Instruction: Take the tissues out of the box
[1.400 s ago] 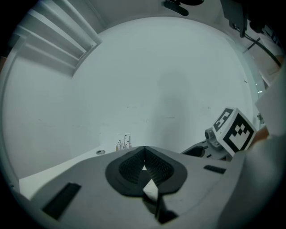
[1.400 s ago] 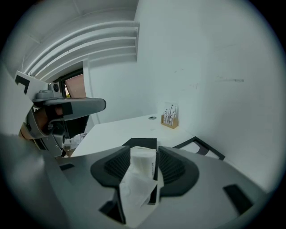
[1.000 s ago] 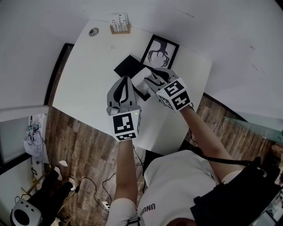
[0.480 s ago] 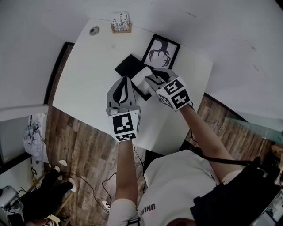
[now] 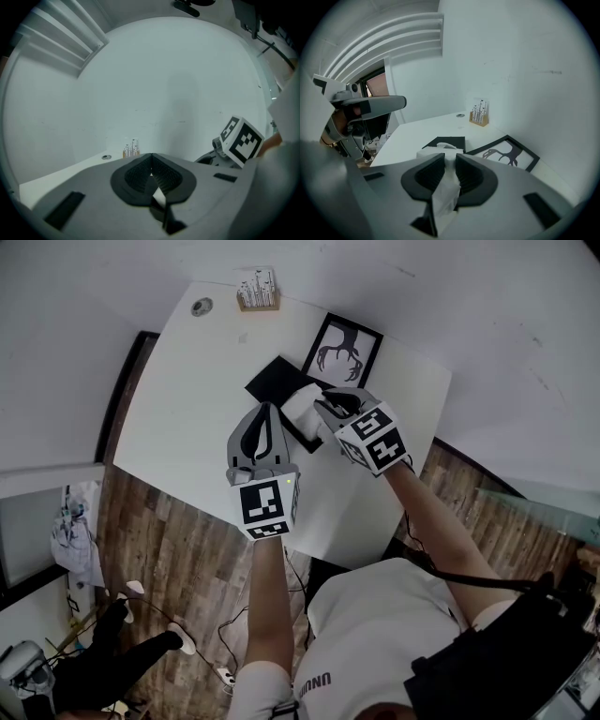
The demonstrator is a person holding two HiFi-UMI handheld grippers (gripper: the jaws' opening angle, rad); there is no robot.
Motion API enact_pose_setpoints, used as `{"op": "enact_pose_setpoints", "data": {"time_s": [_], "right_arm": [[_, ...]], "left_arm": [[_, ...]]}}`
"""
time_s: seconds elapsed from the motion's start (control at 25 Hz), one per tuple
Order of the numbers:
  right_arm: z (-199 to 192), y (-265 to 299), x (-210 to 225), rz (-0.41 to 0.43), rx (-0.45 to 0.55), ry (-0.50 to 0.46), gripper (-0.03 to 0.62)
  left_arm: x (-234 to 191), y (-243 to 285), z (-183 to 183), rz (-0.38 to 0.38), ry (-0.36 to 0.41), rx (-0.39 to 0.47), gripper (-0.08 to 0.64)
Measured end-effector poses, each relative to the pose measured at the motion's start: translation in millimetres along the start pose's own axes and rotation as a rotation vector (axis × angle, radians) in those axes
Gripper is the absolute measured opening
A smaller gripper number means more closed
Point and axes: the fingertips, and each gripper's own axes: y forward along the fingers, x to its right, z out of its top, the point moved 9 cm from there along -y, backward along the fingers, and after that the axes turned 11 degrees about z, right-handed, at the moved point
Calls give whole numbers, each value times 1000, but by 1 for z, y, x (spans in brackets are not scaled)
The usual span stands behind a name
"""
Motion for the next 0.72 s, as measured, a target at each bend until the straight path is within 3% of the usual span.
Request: {"op": "enact_pose_setpoints", "data": {"time_s": [0.72], "right_arm": [[10,-11,-11,1,47,-48,69]], "left_arm": [[-6,-11,-1,45,-20,0,14]]}}
